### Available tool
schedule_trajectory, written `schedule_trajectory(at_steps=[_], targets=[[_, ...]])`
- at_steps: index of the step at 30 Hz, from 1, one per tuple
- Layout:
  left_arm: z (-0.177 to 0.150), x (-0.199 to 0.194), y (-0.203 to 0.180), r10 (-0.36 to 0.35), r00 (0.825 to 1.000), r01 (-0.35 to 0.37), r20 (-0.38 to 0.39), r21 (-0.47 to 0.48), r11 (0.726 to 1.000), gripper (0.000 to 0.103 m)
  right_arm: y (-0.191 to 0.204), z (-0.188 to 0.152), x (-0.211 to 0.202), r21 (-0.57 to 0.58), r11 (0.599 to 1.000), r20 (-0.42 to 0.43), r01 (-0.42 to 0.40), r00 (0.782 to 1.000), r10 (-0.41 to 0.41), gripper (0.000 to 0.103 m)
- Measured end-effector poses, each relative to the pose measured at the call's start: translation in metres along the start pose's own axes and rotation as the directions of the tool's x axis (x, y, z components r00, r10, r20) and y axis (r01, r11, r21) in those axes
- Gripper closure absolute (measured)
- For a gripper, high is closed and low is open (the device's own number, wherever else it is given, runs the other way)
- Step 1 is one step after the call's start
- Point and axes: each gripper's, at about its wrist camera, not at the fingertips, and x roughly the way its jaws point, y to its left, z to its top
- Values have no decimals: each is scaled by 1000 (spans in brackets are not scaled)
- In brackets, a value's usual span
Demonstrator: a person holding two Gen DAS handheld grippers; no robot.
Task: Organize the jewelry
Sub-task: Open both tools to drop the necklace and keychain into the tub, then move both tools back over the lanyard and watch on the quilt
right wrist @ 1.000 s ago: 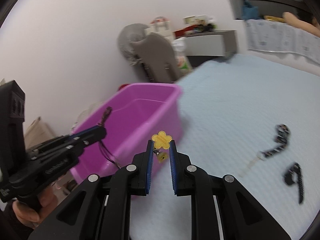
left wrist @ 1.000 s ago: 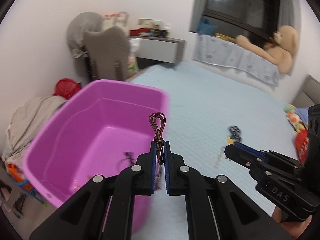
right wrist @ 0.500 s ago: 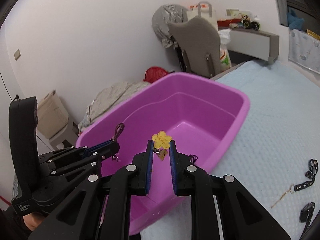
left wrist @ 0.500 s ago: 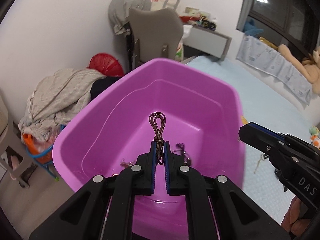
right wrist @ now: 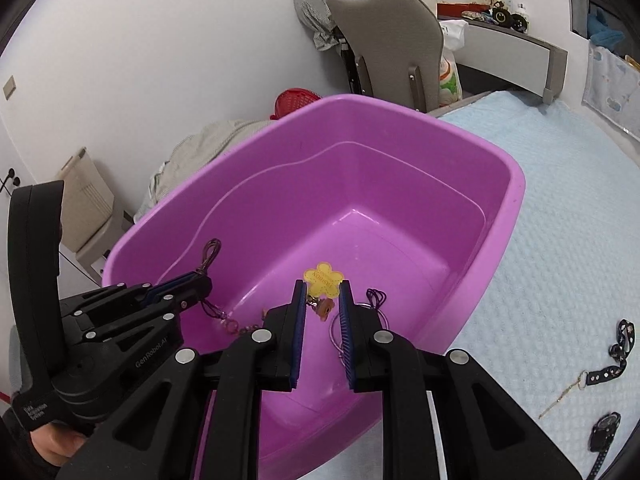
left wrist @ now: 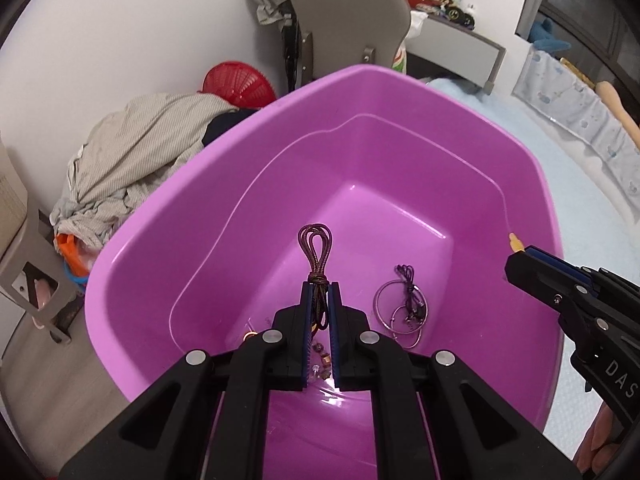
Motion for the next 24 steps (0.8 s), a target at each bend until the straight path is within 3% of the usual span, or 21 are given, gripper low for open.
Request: schedule_trajectory(at_steps=[3,5,7,9,19,24], targets=[[2,2,2,0,1000,0,-7,-4,1000,93,-3,0,4,8,1000,-13,22,1000,-22,69],[2,0,5,10,1000,-10,-4,-16,1000,77,-5,0,3,11,1000,-11,29,1000,-29,58],[4,-5,3,28,999,-28,22,-5,1000,38,-5,0,1,12,999,-4,32,999,-32,54],[3,-14,3,73,995,-72,71,-17,997,14,-3,-1,-2,6,999,4,46,999,-46,51],[-4,-20,11,146,986,-144,78,-40,989,13,-8,-6,-16,11,998,41,59,997,-59,43],[-6,-26,11,140,987,-137,83,-46,990,13,-9,-11,-19,21,998,44,51,998,-52,42]])
